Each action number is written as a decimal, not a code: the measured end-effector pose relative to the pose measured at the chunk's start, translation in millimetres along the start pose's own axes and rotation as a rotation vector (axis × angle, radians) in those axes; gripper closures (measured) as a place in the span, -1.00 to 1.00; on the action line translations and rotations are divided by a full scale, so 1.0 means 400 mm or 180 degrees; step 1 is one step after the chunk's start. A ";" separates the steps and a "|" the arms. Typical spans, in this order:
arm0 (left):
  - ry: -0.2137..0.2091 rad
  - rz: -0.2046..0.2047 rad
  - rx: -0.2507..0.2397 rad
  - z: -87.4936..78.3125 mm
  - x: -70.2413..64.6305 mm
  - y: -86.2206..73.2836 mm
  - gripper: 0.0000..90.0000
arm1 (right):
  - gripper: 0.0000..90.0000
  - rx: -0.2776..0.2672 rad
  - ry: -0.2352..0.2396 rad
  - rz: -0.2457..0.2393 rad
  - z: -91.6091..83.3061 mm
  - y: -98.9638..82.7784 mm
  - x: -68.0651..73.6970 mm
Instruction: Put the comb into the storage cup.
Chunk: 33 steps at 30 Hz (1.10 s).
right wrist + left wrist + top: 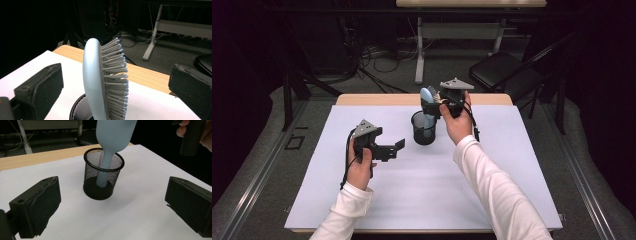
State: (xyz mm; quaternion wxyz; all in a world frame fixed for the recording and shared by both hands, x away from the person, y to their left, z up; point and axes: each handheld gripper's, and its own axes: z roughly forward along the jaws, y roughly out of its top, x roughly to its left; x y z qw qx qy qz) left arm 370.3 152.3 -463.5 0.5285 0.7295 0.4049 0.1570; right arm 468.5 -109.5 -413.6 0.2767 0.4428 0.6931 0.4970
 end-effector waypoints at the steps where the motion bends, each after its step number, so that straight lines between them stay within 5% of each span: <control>1: -0.0004 0.0004 -0.0001 -0.001 -0.001 0.001 -0.98 | -1.00 0.0008 -0.0013 -0.0007 -0.002 0.001 0.000; 24: -0.0098 -0.0197 -0.0009 -0.015 0.016 0.007 -0.98 | -1.00 0.0200 0.0037 -0.0053 -0.050 0.015 0.000; 33: -0.0120 -0.0118 0.0042 -0.023 0.020 0.011 -0.98 | -1.00 0.0293 0.0135 -0.0077 -0.069 0.020 0.000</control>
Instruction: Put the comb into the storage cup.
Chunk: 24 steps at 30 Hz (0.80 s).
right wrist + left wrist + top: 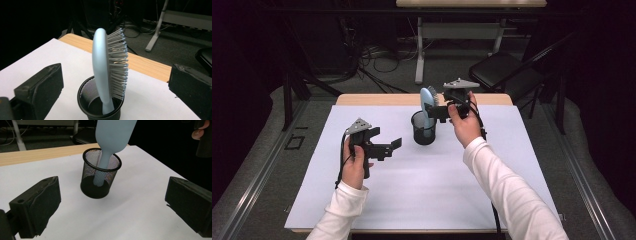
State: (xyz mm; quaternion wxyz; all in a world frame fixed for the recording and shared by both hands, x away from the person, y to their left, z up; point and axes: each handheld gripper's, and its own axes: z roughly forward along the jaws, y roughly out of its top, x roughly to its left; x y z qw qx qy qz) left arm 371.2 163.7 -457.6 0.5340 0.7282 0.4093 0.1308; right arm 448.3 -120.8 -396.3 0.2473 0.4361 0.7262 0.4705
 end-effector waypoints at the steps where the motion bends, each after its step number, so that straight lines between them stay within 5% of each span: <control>1: -0.0006 -0.0004 0.0008 0.000 0.000 0.000 -0.98 | -1.00 0.0008 0.0014 -0.0021 -0.003 0.000 0.000; 24: -0.0052 0.0053 0.0020 -0.012 -0.008 0.011 -0.98 | -1.00 0.0111 0.0186 -0.0117 -0.055 -0.016 0.001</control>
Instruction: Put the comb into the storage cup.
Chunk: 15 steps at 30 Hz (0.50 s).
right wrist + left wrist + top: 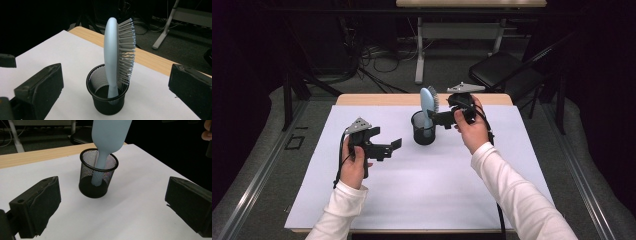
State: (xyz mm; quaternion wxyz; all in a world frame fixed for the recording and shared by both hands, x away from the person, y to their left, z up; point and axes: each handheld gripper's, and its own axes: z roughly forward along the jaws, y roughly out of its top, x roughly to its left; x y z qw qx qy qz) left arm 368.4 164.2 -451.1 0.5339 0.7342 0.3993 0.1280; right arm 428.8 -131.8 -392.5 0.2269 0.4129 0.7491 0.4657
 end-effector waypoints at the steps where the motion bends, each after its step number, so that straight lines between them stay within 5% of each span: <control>1: 0.0001 0.0014 0.0002 -0.002 0.001 0.001 -0.98 | -1.00 0.0010 -0.0001 -0.0026 -0.002 -0.002 0.000; 15: 0.0001 0.0054 0.0030 -0.020 0.007 0.012 -0.98 | -1.00 0.0038 0.0033 -0.0075 -0.049 -0.039 -0.017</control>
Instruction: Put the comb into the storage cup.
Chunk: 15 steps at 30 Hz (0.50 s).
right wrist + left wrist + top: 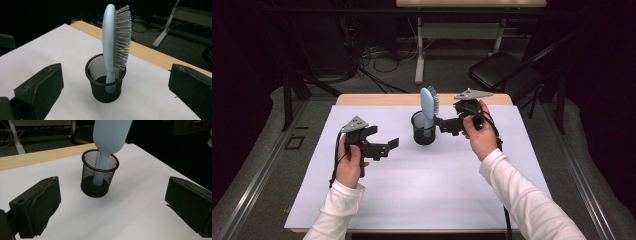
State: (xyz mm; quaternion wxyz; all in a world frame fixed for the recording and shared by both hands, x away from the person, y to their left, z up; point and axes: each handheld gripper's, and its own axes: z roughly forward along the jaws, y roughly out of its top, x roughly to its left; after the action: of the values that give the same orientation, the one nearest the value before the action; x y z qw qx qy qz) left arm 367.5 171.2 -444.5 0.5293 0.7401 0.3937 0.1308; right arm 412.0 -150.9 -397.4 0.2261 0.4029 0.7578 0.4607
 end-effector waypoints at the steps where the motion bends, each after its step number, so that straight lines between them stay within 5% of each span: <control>1: 0.0003 0.0005 0.0000 -0.001 0.000 0.001 -0.98 | -1.00 0.0000 -0.0003 0.0001 -0.004 -0.003 -0.003; 15: 0.0021 -0.0005 -0.0028 -0.015 0.007 0.007 -0.98 | -1.00 0.0000 -0.0082 0.0038 -0.073 -0.061 -0.035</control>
State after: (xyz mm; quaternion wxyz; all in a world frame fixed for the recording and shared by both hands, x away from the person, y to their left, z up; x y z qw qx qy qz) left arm 366.7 177.0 -440.3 0.5313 0.7371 0.3954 0.1345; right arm 389.4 -183.7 -405.4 0.2330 0.4133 0.7524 0.4569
